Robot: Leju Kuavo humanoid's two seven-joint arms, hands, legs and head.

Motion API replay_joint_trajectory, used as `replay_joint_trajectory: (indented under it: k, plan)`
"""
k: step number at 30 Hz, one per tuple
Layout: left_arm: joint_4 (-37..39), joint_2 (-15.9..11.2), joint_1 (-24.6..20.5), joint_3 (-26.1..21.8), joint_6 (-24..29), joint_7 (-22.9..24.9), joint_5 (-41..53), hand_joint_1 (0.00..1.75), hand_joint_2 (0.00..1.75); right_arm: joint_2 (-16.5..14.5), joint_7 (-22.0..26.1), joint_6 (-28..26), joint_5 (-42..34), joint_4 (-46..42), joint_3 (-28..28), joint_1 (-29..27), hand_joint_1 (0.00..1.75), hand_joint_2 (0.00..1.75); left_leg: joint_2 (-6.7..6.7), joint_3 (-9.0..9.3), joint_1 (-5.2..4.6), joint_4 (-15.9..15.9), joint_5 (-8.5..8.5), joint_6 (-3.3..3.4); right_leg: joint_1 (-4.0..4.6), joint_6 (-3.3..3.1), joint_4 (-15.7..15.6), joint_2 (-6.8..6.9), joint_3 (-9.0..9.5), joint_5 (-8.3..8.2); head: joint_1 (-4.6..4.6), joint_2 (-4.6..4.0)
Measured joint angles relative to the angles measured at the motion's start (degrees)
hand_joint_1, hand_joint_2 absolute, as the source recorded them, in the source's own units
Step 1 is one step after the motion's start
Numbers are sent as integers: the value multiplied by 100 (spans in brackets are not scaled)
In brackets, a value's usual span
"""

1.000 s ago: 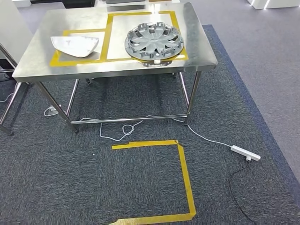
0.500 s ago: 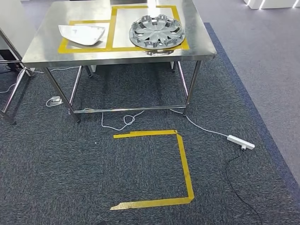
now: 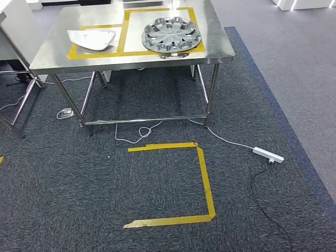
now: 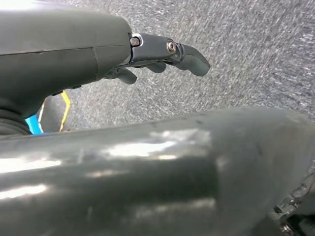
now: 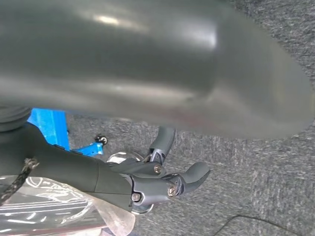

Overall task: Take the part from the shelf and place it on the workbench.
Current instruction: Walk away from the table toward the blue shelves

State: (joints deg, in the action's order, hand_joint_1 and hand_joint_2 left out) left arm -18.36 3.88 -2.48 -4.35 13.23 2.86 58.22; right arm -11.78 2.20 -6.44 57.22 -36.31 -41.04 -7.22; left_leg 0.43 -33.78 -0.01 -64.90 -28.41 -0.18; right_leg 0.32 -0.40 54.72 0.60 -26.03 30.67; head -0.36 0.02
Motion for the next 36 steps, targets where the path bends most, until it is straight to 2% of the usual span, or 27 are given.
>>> replay_joint_trajectory:
  k: [1,2,3,4,7,10,17,29,33,35,36]
  plan:
    - [-8,-7,2,0,1,0,-5,0,0,-8,13,13,6,5,-18,10,0,0,-4,217,-17,364,100,61,9,11,9,0,1,-9,4,0]
    - [-15,-14,4,0,1,1,-14,0,0,-16,27,27,16,12,-42,22,0,0,-9,355,-40,617,146,110,10,29,16,3,-9,-21,6,0]
    - [-21,-20,7,0,1,1,-22,0,0,-24,45,41,32,21,-65,33,0,0,-10,411,-58,745,147,145,6,51,20,6,-29,-36,4,1]
    - [-26,-20,10,0,-1,3,-32,0,0,-28,65,52,52,30,-92,45,0,0,-6,425,-63,810,148,149,11,63,35,9,-38,-43,2,1]
    - [-45,-10,10,0,-4,10,-52,0,0,-33,124,72,118,59,-165,79,0,0,-3,407,-68,913,143,105,12,43,50,14,-104,-59,2,1]
    - [-56,-3,9,2,-10,10,-65,0,0,-33,176,82,160,100,-239,123,0,0,-1,391,-79,904,137,102,0,55,37,14,-160,-70,2,0]
    - [-66,4,7,5,-36,9,-100,0,0,-33,258,141,197,231,-361,173,0,0,2,373,-96,894,162,151,-23,128,19,7,-177,-117,3,0]
    - [-66,-8,8,15,-46,15,-100,0,0,-31,302,101,412,589,-525,288,0,0,2,373,-91,890,170,152,-22,133,24,9,-182,-120,1,1]
    - [-66,-21,8,24,-46,18,-100,0,0,-31,314,6,573,657,-538,324,0,0,-2,341,-119,845,152,210,-38,175,16,28,-160,-137,-3,0]
    - [-66,-22,7,36,-47,18,-101,0,0,-27,323,-26,642,667,-537,332,0,0,-19,344,-95,910,198,249,-28,200,29,41,-141,-119,-3,0]
    - [-66,-18,4,44,-48,18,-102,0,0,-22,330,-40,669,668,-537,335,0,0,-32,347,-73,952,232,271,-26,219,98,27,-178,-57,6,0]
